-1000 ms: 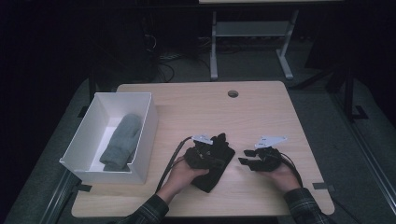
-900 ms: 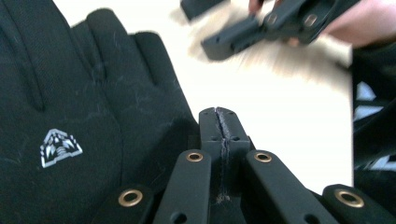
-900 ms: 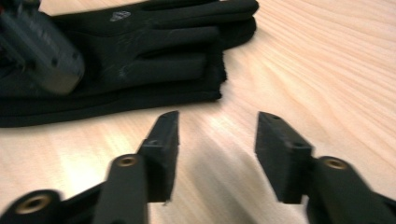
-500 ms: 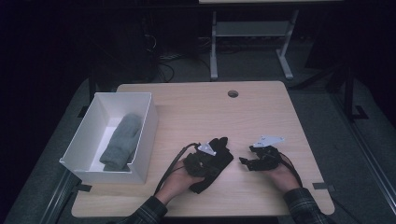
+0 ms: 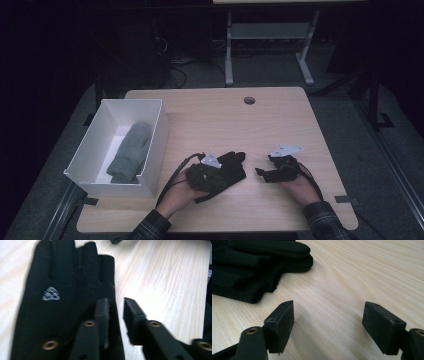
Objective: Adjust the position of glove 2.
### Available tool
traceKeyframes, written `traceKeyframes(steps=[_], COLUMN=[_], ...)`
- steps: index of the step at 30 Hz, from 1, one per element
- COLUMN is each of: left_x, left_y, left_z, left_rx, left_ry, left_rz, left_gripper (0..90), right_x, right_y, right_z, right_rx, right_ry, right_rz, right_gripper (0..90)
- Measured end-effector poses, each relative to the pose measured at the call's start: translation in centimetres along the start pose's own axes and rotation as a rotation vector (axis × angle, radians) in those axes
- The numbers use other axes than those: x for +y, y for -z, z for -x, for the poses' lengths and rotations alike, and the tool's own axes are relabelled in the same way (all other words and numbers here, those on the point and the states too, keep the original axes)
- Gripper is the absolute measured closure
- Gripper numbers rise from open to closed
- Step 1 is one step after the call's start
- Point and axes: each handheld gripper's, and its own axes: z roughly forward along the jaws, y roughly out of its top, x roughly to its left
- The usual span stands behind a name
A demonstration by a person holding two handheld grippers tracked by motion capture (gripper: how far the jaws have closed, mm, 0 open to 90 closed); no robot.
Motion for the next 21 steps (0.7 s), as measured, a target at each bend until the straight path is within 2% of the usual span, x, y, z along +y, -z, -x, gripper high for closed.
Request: traceKeyframes(steps=[3,6,9,10,12,14,17,21], left_x=[0.0,0.2,0.4,0.4,0.4,0.4,0.4,0.3], left_y=[0.4,0.7,0.6,0.6,0.2,0.0,-0.5,-1.1], left_z=[-0.5,-1.0,-1.5,-1.7,-2.0,-2.3,-2.7,-3.0], left_rx=[0.025,0.059,0.068,0.073,0.085,0.094,0.096,0.106], left_ry=[-0.002,-0.033,-0.035,-0.051,-0.059,-0.072,-0.069,-0.071], left_rz=[0.015,0.01,0.029,0.018,0.016,0.003,-0.004,-0.025], left_gripper=[56.0,45.4,35.1,32.0,26.7,22.9,19.1,17.7], right_x=[0.0,0.0,0.0,0.0,0.0,0.0,0.0,0.0], right_y=[0.0,0.0,0.0,0.0,0.0,0.0,0.0,0.0], right_z=[0.0,0.0,0.0,0.0,0.0,0.0,0.0,0.0], right_rx=[0.0,0.0,-0.001,-0.001,-0.001,-0.001,-0.001,-0.001], right_ry=[-0.001,-0.002,-0.004,-0.004,-0.004,-0.004,-0.004,-0.005], right_rz=[-0.002,-0.003,-0.004,-0.004,-0.004,-0.004,-0.004,-0.004], right_gripper=[24.3,23.8,23.4,23.4,23.3,23.3,23.3,23.2])
